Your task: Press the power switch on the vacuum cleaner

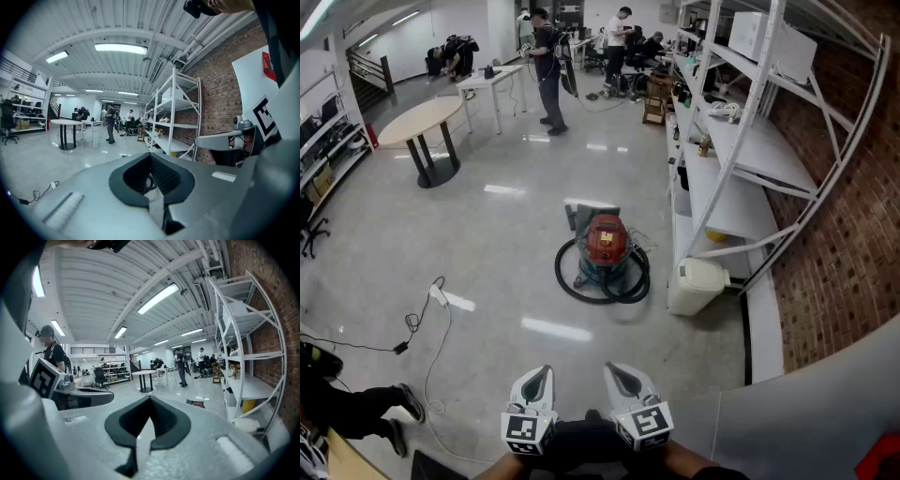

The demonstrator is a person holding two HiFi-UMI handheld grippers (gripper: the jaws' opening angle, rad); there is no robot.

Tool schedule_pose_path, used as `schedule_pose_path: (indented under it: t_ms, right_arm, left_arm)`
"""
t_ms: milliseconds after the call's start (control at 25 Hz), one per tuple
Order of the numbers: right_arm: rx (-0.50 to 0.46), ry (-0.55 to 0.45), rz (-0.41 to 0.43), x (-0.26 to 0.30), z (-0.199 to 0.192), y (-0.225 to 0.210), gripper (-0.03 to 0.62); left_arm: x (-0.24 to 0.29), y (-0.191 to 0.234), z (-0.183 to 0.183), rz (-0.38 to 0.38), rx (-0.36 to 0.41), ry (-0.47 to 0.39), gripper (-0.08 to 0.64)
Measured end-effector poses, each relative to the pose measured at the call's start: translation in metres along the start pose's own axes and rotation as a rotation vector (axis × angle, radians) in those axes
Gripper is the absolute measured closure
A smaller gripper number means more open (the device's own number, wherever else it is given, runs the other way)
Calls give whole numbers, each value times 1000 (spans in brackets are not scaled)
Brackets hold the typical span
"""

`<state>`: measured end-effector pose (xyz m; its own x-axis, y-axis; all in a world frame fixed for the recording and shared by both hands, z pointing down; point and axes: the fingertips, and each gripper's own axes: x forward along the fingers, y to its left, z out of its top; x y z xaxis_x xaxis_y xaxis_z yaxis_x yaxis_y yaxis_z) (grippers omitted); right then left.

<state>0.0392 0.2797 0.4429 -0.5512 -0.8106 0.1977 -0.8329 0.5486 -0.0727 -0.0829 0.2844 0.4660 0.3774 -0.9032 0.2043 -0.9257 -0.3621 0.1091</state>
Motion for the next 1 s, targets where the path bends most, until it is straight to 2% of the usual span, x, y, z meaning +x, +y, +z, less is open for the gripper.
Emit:
schedule_pose_path:
  t_ms: [320, 600, 1000]
  right_arm:
    - [-8, 8, 7, -1, -1, 3, 601]
    - [-2, 15, -11, -6, 2, -9, 601]
    - [53, 40, -8, -4, 3, -19, 601]
  left_arm:
    - [-5, 1, 0, 13, -2, -1, 543]
    - [5, -9, 0, -11, 4, 8, 543]
    - [18, -14, 2, -19, 13, 18, 543]
